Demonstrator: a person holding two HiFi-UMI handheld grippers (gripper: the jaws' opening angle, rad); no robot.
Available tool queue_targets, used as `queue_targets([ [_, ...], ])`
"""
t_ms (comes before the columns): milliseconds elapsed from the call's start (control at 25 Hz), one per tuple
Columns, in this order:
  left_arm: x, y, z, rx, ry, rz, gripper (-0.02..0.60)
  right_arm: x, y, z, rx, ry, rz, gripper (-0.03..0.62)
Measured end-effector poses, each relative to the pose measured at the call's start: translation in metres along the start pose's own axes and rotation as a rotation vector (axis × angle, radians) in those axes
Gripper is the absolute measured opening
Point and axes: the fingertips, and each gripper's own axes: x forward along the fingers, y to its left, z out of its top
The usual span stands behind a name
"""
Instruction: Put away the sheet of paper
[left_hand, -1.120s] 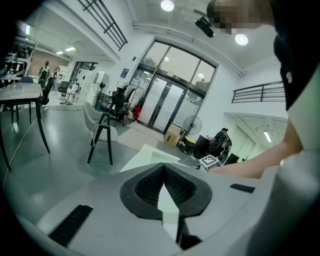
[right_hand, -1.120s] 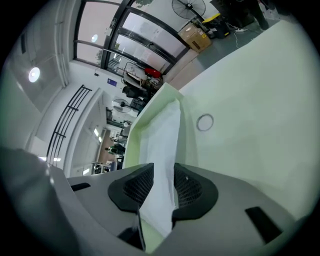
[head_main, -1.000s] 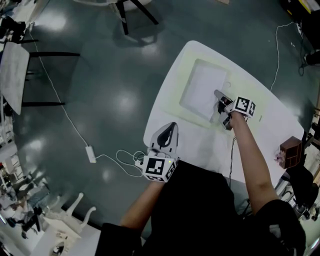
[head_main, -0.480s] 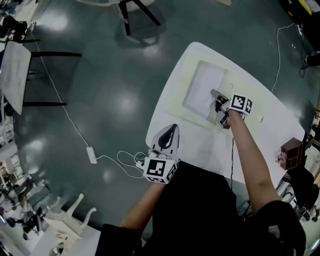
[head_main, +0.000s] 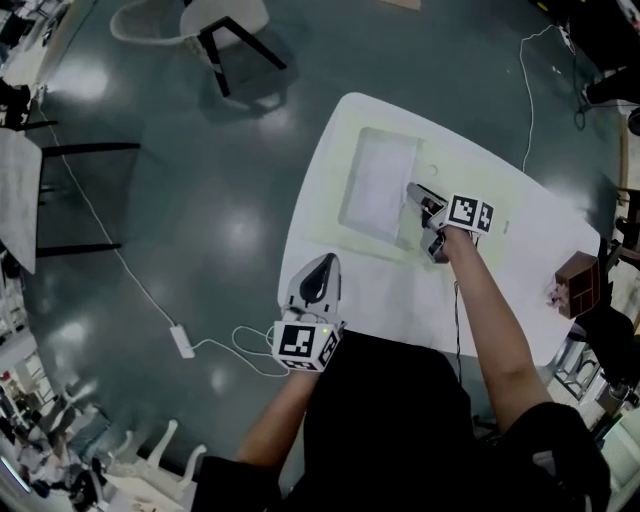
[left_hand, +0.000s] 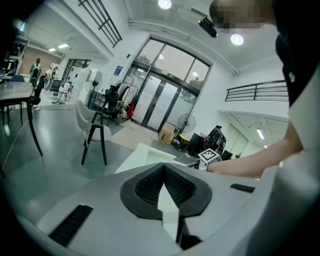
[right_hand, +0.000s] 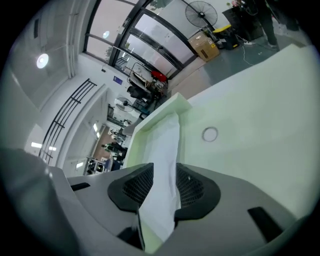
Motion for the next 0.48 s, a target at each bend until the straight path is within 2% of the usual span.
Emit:
queue_targets([
  [120,-0.001,-0.014,0.003,0.03,-0.003,-0.023,0.003,-0.038,-0.008,0.0,-0.058,-0.021,-0.027,0.119],
  [320,-0.011,-0.043,0.004,0.071,-0.021,-0.041,0.003,-0.119,0.011,-0.009,-0.246,-0.083,-0.015,0.112],
  [440,-0.019,-0.072,0.001,0.117,-0.024,-0.06,0.003,-0.177,0.032,-0.023,-0.326,-0.162,0.023,0.07],
  [480,-0.021,-0.084,0.0,0.131,-0.026,-0.066,0.003,-0.197,0.039,-0.028,-0.343,-0.191,0.036,0.03],
])
